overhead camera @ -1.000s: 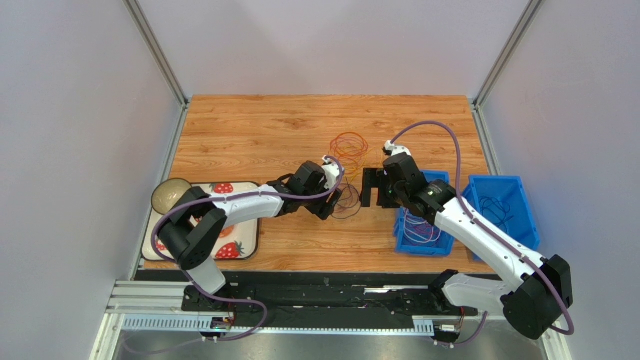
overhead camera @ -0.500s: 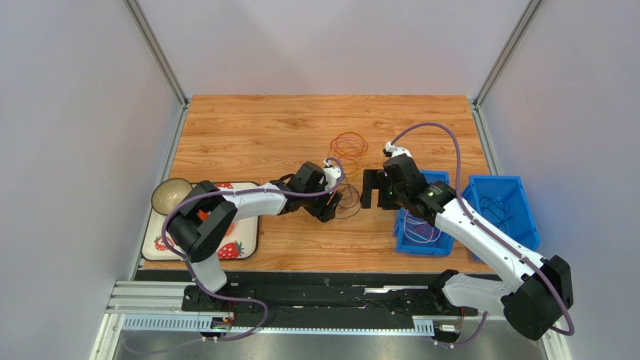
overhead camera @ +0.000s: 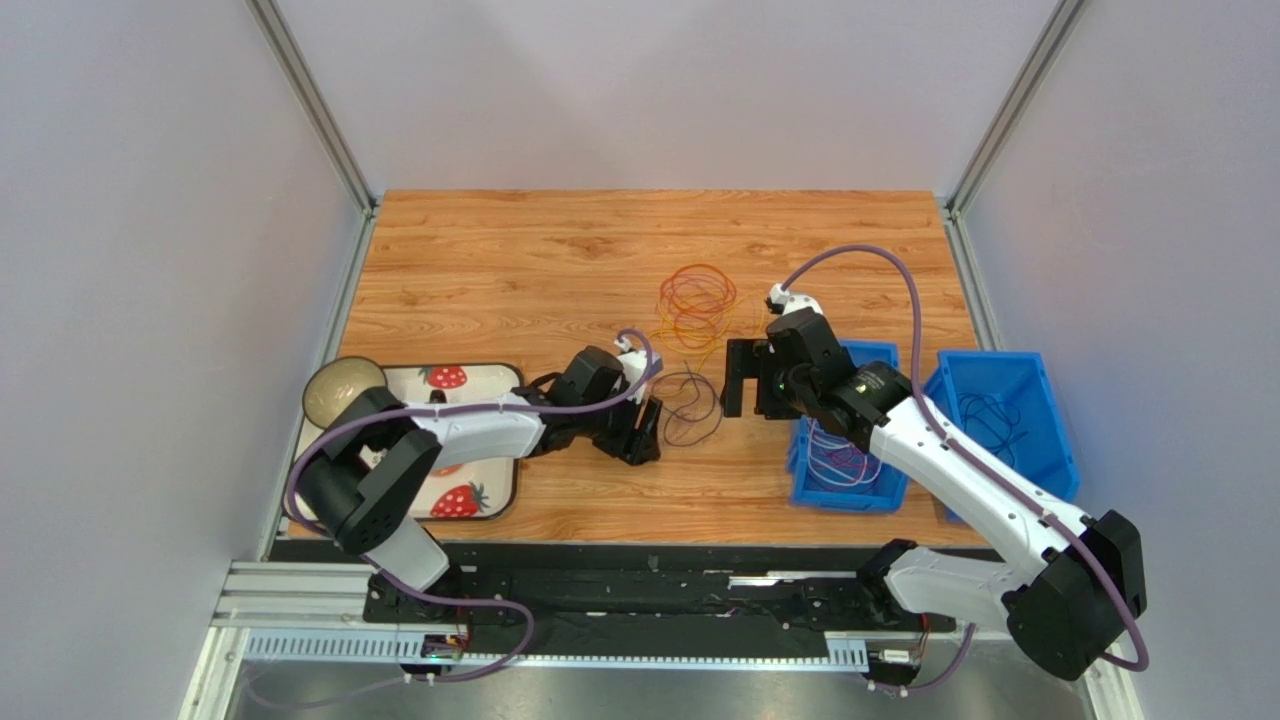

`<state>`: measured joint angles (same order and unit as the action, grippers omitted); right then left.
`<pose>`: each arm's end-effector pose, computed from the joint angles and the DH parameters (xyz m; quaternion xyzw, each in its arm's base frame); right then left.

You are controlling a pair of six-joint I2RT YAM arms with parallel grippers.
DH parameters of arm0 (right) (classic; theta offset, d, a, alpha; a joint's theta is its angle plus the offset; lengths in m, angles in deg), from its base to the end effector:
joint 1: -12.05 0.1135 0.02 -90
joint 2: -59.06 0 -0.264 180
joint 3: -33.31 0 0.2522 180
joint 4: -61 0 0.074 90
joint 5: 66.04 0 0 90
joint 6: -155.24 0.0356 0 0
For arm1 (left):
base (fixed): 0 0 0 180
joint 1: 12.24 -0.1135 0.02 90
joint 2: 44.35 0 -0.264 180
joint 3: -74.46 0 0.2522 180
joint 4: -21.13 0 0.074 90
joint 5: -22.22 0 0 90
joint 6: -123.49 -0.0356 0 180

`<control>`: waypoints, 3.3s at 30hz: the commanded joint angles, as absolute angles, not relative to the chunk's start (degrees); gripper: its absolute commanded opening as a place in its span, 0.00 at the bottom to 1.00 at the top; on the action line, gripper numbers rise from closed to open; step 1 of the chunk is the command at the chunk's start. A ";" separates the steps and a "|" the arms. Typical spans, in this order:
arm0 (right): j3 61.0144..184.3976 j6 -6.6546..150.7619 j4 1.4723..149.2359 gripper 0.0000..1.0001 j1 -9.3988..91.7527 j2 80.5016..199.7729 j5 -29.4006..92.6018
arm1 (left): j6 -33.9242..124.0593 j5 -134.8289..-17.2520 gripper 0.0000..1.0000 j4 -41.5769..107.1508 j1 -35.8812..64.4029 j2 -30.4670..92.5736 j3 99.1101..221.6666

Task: Untangle the cables

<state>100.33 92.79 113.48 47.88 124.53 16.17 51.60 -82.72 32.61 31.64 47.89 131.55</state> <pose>0.1904 0.1315 0.2757 -0.0452 0.9394 0.1208 0.3175 0.2178 -0.2222 0.1533 0.2523 0.8874 -0.2922 0.2518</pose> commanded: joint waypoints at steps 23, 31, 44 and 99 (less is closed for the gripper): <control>99.63 93.63 113.43 1.00 48.70 121.64 16.93 | 45.00 -70.24 0.68 41.66 38.73 43.97 133.74; 99.28 93.89 112.90 0.99 48.70 122.25 17.37 | 43.25 -67.87 0.62 43.50 41.20 48.63 137.34; 98.66 93.28 112.99 1.00 48.70 122.16 16.49 | 46.32 -65.93 0.11 44.56 41.64 49.95 135.16; 82.15 106.29 91.02 0.98 48.88 111.10 37.41 | 43.69 -69.27 0.00 56.95 41.11 13.92 145.52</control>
<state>85.31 112.46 91.60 48.54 114.91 41.72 46.70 -70.09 55.69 41.34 14.32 140.49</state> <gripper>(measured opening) 0.989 0.008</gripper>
